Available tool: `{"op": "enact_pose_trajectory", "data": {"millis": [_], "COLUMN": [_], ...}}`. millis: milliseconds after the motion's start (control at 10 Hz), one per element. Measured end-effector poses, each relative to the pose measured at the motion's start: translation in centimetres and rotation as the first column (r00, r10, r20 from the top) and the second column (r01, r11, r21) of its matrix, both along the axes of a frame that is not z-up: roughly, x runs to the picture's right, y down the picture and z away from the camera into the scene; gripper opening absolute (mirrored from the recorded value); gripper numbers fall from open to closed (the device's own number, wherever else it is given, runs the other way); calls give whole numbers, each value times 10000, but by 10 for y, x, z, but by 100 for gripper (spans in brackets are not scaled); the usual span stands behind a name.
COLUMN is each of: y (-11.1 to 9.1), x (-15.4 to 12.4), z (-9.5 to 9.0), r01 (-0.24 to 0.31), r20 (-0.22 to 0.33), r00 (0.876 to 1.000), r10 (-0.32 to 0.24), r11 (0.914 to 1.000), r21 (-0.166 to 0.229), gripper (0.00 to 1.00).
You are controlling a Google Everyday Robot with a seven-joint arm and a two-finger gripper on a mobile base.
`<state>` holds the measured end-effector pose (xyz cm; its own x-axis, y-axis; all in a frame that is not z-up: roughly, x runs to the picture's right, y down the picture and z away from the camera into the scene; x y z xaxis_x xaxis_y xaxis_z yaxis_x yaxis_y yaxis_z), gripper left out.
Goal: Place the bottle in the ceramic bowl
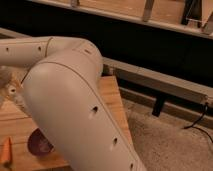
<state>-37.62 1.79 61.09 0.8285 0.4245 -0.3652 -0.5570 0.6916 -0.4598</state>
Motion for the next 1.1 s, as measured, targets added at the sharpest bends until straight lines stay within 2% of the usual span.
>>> {"op": "enact_pose_trajectory", "data": {"millis": [200, 600, 1100], "y": [2, 7, 35], "x": [8, 25, 44], "z": [-6, -21, -25], "r01": [-54, -175, -449], "r20": [62, 289, 354], "r00": [10000, 9994, 9983], "r10": [56, 188, 470], "r11": [9995, 9989, 9974], "r21": [-300, -445, -572], "gripper": [0, 0, 0]}}
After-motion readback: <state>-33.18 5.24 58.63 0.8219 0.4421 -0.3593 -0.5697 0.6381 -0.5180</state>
